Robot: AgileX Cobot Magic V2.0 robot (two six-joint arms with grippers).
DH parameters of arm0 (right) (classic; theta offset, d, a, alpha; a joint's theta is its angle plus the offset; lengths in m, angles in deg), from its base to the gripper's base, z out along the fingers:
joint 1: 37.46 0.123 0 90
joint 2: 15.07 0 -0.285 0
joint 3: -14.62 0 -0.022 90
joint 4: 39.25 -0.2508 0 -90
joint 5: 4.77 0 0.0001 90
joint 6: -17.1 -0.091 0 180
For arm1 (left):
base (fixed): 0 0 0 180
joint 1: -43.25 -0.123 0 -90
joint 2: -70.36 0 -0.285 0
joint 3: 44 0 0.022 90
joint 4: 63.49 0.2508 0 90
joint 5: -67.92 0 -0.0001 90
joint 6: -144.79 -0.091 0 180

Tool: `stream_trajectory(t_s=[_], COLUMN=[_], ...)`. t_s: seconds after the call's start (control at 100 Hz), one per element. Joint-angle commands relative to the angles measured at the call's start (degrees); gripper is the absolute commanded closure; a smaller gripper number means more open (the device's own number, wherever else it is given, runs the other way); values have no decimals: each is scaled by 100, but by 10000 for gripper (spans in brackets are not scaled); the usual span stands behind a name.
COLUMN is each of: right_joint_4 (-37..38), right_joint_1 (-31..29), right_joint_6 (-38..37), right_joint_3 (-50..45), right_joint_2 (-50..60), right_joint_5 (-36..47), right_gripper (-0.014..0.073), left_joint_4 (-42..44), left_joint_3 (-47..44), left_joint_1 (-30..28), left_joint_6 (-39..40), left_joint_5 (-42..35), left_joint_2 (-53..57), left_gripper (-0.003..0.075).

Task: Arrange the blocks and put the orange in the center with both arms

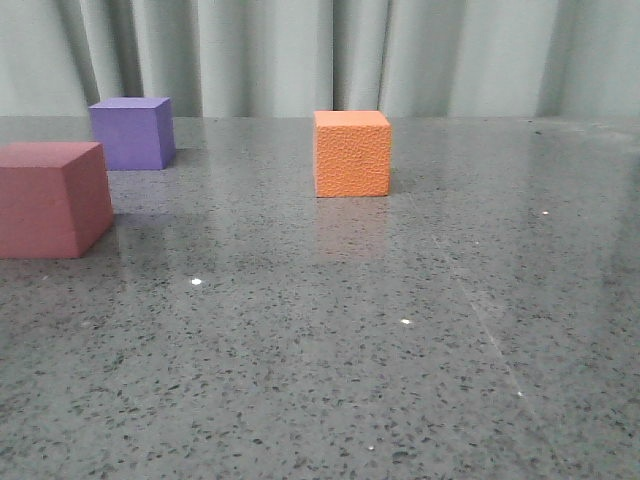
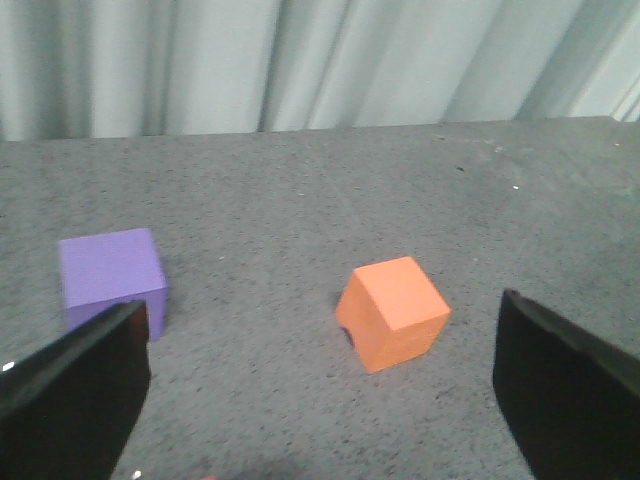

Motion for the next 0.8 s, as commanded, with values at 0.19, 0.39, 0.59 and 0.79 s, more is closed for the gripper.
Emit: stream_trajectory(t_s=[0.19, 0.39, 0.59, 0.79], right_joint_4=[4, 4, 4, 4], right_joint_1=[-28, -28, -28, -28], right_joint_6=[52, 52, 52, 52], right_joint_3=[76, 76, 76, 76], right_joint_2=[141, 141, 141, 141], right_joint_5=[496, 496, 496, 496], right_gripper=[661, 661, 661, 661], left_joint_4=[-81, 162, 1422, 3640], left_joint_3=[1407, 2482, 3301, 3765], left_joint_1=[965, 1176, 1402, 1743], left_joint_6=[386, 1023, 2212, 4057], left_joint_5=[-861, -772, -308, 453], left_joint_2=[-1958, -3192, -3946, -4378], left_gripper=[62, 66, 68, 68])
